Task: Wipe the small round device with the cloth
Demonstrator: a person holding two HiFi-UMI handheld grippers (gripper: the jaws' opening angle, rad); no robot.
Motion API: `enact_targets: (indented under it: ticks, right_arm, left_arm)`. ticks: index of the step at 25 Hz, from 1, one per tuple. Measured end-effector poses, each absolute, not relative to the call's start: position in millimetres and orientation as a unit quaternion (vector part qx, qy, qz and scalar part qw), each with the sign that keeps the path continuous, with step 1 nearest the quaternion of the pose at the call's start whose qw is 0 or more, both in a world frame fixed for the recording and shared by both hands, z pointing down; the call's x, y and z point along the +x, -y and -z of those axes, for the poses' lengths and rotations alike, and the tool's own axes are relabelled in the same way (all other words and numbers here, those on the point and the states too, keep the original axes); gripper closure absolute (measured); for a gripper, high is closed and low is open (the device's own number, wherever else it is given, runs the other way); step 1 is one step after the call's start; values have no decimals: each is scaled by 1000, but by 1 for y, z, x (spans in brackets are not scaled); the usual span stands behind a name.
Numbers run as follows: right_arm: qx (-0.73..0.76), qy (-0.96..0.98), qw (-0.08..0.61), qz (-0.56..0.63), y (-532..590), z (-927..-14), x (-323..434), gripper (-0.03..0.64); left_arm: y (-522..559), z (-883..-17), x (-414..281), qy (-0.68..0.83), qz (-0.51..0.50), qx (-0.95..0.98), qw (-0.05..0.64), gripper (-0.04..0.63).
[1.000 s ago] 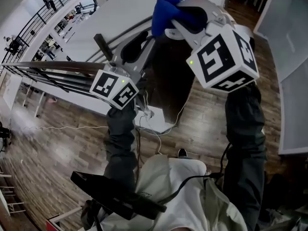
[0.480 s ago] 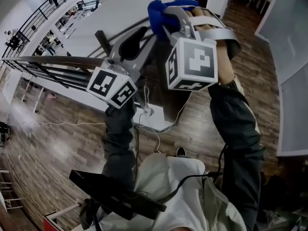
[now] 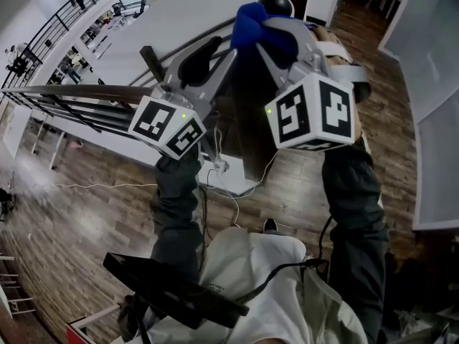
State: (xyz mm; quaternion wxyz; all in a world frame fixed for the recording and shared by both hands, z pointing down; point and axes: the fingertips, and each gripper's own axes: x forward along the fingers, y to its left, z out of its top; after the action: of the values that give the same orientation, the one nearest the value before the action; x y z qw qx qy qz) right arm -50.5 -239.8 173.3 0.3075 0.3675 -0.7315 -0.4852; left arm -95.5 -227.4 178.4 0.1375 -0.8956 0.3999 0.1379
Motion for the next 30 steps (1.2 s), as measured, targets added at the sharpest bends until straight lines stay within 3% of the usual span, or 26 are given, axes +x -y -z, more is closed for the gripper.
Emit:
enact_targets:
  ticks: [4,6,8,17,24,30]
  right_arm:
    - [424,767,189,443,239,-118,-15,541]
    - [435,780,178,413,251,-121,-3,541]
    - [434,789,186,393,259,-138,0,541]
    - [408,823,200,341,245,-195,5,543]
    - [473,805,102,342,272,-113,37,543]
    - [447,846,135,258,291,-178,35,543]
  left_arm:
    - [233,-165,-94,-395,-146,-895,146,463]
    - [239,-160,-92,-398,-148,-893,151,572]
    - [243,-157,-90,-398,-153,-892,148,589]
    - [249,-163,-76,-378,-150,-902,144,589]
    - [253,-169,-78,-378,-156,-902,136,589]
    - [244,-173,-73,-376,-148,-905,134,589]
